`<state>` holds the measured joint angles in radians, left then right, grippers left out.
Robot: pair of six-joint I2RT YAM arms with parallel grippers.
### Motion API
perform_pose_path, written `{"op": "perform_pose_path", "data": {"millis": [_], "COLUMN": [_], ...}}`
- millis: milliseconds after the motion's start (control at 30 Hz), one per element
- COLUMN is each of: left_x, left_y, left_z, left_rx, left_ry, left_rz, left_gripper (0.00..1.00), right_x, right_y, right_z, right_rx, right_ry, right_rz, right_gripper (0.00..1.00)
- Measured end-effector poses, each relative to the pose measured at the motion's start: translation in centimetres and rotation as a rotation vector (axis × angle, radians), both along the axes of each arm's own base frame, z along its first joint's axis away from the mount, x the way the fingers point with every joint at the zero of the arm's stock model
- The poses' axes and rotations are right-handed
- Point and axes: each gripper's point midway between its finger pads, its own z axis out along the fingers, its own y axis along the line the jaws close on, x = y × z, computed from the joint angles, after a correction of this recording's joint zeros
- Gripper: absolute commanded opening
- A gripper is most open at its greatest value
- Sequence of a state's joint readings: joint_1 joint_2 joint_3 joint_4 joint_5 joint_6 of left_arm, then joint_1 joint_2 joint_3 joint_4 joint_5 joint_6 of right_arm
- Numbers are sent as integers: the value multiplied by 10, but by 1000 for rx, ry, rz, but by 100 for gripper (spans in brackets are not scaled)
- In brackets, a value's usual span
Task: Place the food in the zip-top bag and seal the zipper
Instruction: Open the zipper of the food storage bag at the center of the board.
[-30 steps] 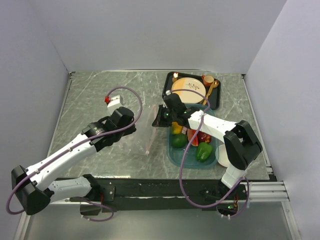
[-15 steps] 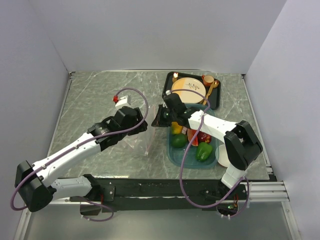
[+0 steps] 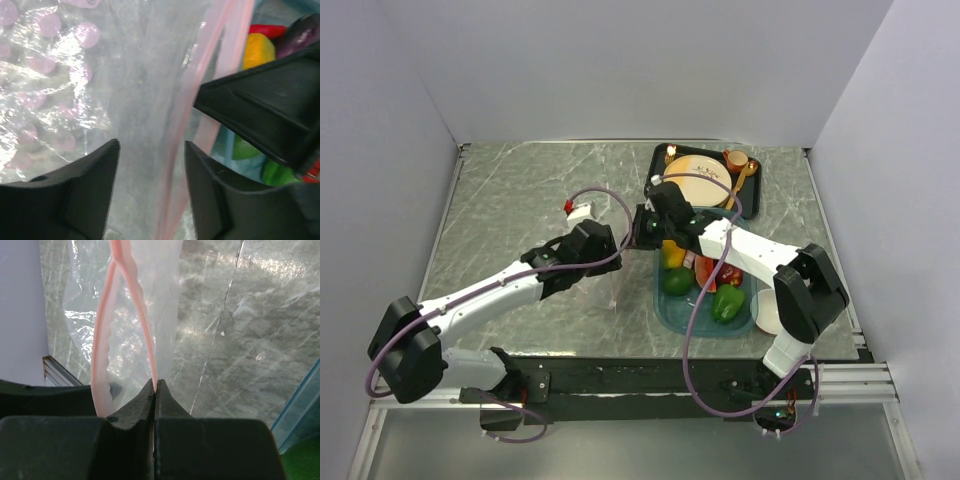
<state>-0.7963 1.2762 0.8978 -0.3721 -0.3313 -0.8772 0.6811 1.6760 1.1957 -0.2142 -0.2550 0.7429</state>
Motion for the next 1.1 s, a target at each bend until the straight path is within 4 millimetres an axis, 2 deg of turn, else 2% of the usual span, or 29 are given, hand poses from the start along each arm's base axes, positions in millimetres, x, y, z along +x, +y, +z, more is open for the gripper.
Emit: {"op": "perform_pose_path", "data": {"millis": [67, 167, 367, 500, 633, 667, 767, 800, 867, 933, 1100], "left_x": [1, 4, 8, 10, 11, 12, 13, 14, 16, 19, 21], "left_y": [1, 3, 6, 9, 12, 13, 16, 17, 17, 16, 14], "left_z": [-4, -7, -1, 5, 10, 11, 12, 12, 13, 11, 4], "left_rx": [13, 28, 42, 39, 42, 45, 45, 49, 53, 57, 70], "left_ry": [3, 2, -18, -35, -45, -47, -50, -48, -49, -47, -35], "left_rz": [8, 23, 48, 60, 79, 85, 108, 114, 127, 136, 142], "left_gripper": [41, 26, 17, 1, 1, 1, 1, 1, 1, 1, 1], "right_x": [0, -1, -3, -1, 3, 5, 11, 13, 19, 21, 9], "right_y": [0, -1, -6, -7, -4, -3, 0, 0, -2, -10, -52], "right_z": [1, 0, -5, -6, -6, -5, -2, 0, 4, 8, 24], "right_rx": [1, -4, -41, -59, -65, -67, -78, -85, -101, -122, -192], "right_ry": [-2, 1, 8, 6, -2, -8, -16, -23, -43, -56, -108], "right_rz": [0, 1, -2, 1, 11, 15, 23, 21, 8, -22, -129], "right_gripper": [1, 1, 2, 2, 4, 10, 19, 26, 50, 65, 73]}}
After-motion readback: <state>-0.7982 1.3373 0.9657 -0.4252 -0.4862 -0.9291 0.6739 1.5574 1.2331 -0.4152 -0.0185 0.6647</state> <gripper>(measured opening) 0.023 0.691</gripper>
